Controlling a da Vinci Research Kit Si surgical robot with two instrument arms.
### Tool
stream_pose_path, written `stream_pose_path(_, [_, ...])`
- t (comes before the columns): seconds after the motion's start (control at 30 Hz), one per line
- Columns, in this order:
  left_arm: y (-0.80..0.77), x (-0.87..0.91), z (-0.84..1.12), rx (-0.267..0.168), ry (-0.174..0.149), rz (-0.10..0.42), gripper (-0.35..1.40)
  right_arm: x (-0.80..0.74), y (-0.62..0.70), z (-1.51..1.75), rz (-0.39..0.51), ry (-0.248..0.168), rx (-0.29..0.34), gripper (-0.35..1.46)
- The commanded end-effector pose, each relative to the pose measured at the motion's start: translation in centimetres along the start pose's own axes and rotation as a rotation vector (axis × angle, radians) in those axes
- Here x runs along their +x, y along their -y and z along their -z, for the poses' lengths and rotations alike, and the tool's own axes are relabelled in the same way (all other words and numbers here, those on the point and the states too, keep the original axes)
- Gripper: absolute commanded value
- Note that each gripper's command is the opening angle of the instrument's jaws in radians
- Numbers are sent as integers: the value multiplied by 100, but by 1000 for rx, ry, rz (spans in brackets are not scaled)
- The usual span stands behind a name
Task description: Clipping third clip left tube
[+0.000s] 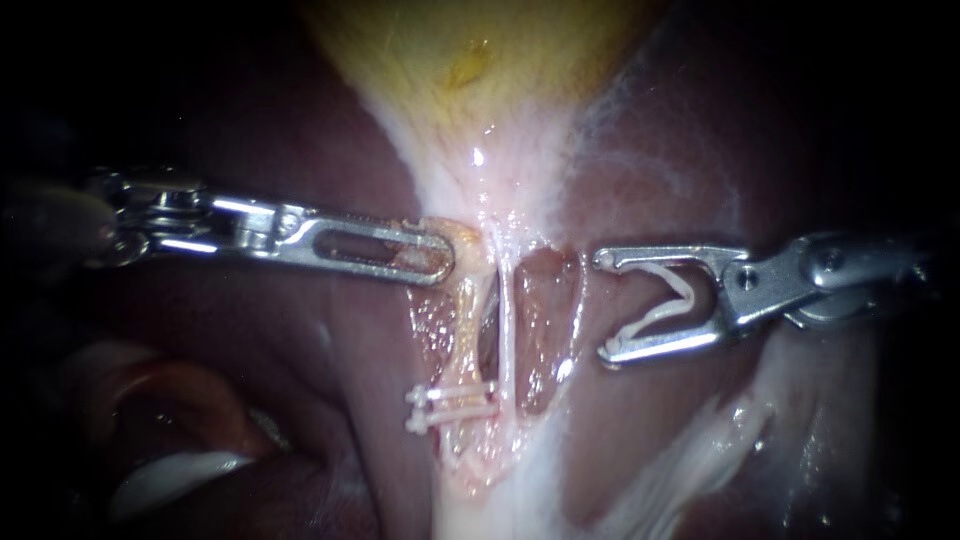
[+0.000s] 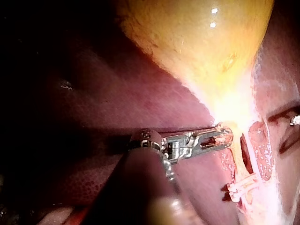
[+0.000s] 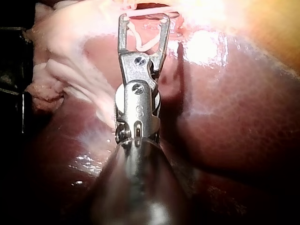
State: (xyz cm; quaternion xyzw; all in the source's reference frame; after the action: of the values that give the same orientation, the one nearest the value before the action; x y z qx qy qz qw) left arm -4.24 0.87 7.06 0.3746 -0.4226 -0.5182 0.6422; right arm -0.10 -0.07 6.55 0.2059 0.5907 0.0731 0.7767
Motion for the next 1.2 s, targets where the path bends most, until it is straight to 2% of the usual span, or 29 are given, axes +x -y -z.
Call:
stream_pose_path(0.03, [0,-1,2,1,0,0,-35,0,0,0,0,0,0,50])
stream_pose_path(0.2, [14,-11,19,9,-9,10,-35,0,0,-1,0,-2,5,50])
stream_pose_path(0.3, [32,-21,36,7,-7,21,-35,1,-1,-2,-1,-3,10,50])
stream_pose_path(0.47, [60,-35,55,11,5,2,-35,2,-1,-4,-2,-4,12,50])
stream_pose_path(0.57, [68,-37,59,16,9,-6,-35,3,-1,-6,4,-5,15,50])
stream_pose_path(0.83, [68,-32,57,13,11,-8,-35,5,-3,-12,9,-3,37,50])
stream_pose_path(0.9, [68,-32,57,13,11,-8,-35,6,-4,-15,9,15,41,50])
stream_pose_path(1.07, [68,-31,57,13,11,-9,-35,5,-4,-31,12,92,60,50])
stream_pose_path(1.1, [68,-31,57,13,11,-9,-35,4,-3,-34,19,97,64,50])
stream_pose_path(1.2, [67,-30,57,13,12,-9,-35,-2,1,-44,-53,93,76,48])
